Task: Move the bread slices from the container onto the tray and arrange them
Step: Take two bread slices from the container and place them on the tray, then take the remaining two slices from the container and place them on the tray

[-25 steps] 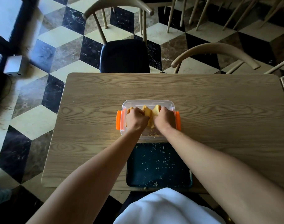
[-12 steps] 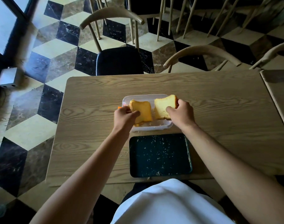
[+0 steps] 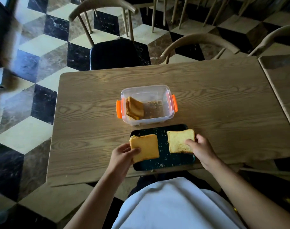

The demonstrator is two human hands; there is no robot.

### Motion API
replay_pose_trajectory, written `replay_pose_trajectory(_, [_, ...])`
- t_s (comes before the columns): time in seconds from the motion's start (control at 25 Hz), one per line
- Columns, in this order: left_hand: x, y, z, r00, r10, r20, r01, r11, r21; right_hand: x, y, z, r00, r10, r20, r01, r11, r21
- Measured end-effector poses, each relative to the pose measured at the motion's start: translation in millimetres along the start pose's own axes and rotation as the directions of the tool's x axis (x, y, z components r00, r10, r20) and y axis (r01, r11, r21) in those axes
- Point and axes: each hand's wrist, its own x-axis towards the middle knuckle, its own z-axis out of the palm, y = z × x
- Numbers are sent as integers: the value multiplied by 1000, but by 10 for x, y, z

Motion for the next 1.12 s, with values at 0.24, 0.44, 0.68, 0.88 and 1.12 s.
replay_pose_trajectory(0.24, [570, -133, 253, 978, -198, -58, 195, 979, -55, 436, -78, 118, 990, 143, 12, -143, 989, 31])
replay_pose_trajectory(0.44, [921, -82, 406, 967, -235, -97, 223, 967, -119, 726, -116, 206, 970, 227, 87, -237, 965, 114])
replay_pose_trajectory(0.68, [1015, -103, 478, 955, -173, -239, 201, 975, 97, 809, -204, 200, 988, 153, 10, -151, 983, -108])
replay_pose_trajectory(0.88, [794, 66, 380, 953, -23, -301, 146, 909, 391, 585, -388, 20, 999, 20, 37, 4, 820, -572])
replay_pose_trajectory(1.12, [435, 683, 470, 986, 104, -130, -49, 928, 370, 299, -1163, 358, 923, -303, 237, 384, 769, -512])
